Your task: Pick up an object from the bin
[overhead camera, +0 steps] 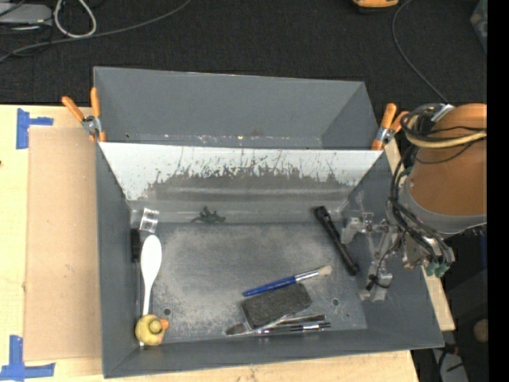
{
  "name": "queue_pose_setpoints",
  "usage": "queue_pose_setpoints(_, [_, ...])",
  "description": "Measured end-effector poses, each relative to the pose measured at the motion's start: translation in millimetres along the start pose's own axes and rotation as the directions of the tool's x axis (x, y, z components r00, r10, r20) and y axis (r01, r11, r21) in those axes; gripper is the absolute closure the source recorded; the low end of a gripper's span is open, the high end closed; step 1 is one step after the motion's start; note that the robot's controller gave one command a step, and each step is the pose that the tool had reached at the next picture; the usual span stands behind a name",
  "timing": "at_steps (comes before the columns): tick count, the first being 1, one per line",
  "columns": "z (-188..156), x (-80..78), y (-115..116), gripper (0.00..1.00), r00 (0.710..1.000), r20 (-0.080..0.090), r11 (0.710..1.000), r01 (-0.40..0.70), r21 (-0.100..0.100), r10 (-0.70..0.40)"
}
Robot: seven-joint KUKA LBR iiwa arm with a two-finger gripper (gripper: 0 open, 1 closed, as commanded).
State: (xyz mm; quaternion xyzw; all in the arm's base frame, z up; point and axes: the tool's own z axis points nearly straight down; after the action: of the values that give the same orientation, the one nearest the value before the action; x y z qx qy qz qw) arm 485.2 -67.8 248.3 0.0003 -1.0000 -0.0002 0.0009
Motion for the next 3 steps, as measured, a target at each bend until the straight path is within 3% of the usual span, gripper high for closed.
queue_pose_setpoints(1, [68, -4.7, 26, 0.0, 0.997, 0.004, 0.997, 0.082, 0.0, -0.082])
queue_pose_setpoints(2, [89, -20.2, 90, 0.0, 0.97, 0.011, 0.971, 0.241, 0.002, -0.241])
queue_pose_setpoints(3, [119, 1.6, 125, 0.0, 0.919, -0.002, 0.919, 0.394, 0.001, -0.394])
